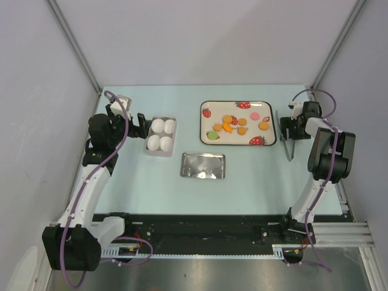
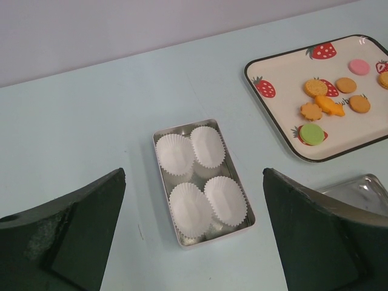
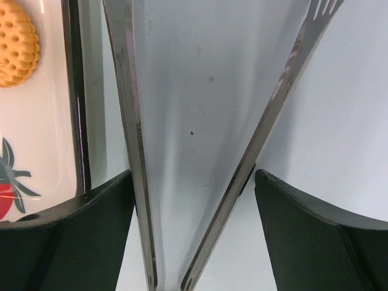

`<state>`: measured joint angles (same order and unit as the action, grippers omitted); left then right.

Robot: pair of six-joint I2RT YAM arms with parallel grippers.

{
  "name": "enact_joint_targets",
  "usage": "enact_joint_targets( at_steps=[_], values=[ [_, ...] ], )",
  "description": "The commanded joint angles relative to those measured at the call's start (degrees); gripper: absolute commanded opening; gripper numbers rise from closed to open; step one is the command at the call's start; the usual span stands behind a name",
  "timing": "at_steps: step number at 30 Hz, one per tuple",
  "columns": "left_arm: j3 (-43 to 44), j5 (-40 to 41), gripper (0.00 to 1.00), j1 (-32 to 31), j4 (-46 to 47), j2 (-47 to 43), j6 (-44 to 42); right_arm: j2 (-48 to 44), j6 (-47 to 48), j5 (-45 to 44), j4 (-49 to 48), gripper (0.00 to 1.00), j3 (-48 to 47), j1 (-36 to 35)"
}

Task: Pack the cookies

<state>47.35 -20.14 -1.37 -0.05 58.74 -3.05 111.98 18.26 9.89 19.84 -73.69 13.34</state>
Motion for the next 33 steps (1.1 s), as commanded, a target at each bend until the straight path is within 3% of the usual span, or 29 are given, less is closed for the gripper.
enact_joint_targets(
  at_steps=[1, 14, 20, 33],
  values=[
    [-0.42, -0.16, 1.00, -0.13, 2.43, -0.73, -0.82, 2.27, -0.60, -1.63, 1.79, 0.81, -0.93, -1.65],
    [-0.60, 0.19, 1.00, -0.13, 2.52, -0.91, -0.82, 2.98, -0.60, -0.49, 2.49, 0.73, -0.75, -0.34],
    [-0.68, 0.10, 1.00, -0.13, 2.25, -1.43, -0.90, 3.86, -0.24, -0.66, 2.58, 0.57, -0.84, 0.02],
    [-0.33, -0.25, 1.00, -0.13, 2.25, -1.00, -0.64, -4.23, -0.33, 0.48, 7.93, 0.55, -4.53, 0.37]
  ],
)
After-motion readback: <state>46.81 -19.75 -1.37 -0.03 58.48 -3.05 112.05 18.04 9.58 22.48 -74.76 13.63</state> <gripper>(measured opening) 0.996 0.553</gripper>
